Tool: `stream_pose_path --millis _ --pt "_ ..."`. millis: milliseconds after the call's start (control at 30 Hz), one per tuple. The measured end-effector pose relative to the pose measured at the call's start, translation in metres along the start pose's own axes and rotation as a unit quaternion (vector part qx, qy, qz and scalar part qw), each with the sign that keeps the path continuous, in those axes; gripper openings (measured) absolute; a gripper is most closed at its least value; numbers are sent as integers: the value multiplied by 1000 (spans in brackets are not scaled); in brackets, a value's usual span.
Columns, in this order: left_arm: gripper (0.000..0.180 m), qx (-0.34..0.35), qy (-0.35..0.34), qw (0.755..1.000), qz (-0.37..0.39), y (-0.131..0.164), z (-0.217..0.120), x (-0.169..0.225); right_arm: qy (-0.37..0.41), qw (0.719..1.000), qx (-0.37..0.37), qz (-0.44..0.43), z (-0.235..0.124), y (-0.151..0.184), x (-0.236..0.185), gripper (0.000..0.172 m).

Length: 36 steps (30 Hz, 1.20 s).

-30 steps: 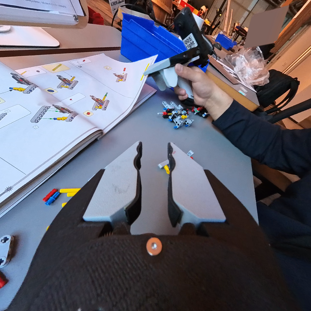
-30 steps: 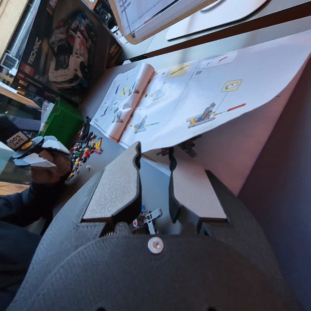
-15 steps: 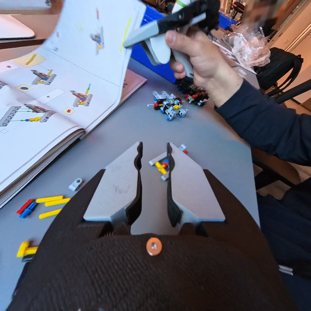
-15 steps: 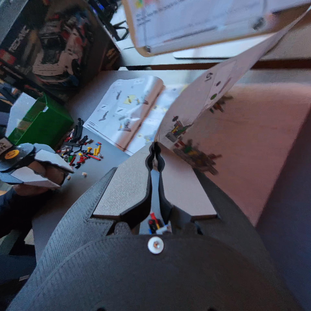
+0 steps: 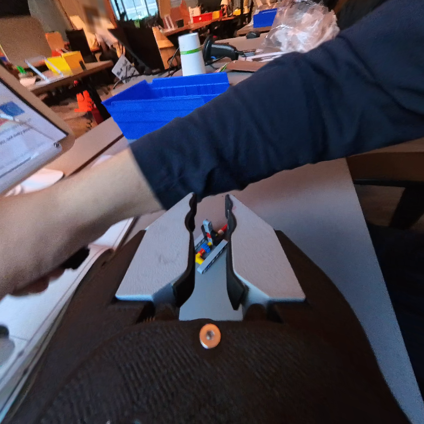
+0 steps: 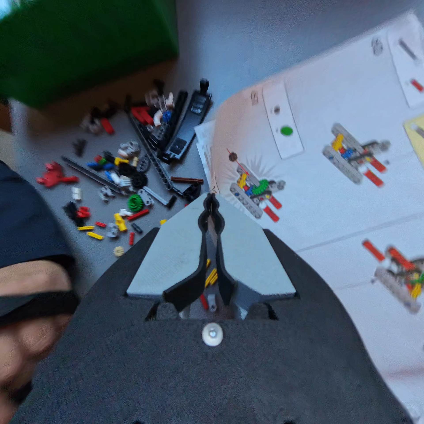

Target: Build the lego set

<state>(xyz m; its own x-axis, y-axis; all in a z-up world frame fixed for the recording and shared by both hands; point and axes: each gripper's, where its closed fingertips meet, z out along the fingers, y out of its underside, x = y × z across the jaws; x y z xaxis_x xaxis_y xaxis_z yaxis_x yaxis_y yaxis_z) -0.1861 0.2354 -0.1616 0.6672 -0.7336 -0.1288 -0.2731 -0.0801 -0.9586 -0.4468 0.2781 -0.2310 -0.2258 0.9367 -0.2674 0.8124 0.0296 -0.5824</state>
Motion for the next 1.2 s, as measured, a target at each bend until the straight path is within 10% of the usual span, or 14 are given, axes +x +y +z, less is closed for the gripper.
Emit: stream_pose_path --millis 167,400,567,733,1200 --pt "21 -11 8 1000 24 2 4 11 -30 998 -53 -15 22 2 -8 19" --pt "21 -5 15 1000 17 -3 2 15 -47 996 70 -1 -66 -30 -16 30" --pt "20 -12 20 1000 3 0 5 15 97 994 36 38 -118 46 44 23" --pt "21 -12 25 1000 -6 0 9 19 124 988 8 95 -103 115 75 18" --pt "21 -22 23 999 -30 7 8 9 41 996 34 73 -72 96 58 15"
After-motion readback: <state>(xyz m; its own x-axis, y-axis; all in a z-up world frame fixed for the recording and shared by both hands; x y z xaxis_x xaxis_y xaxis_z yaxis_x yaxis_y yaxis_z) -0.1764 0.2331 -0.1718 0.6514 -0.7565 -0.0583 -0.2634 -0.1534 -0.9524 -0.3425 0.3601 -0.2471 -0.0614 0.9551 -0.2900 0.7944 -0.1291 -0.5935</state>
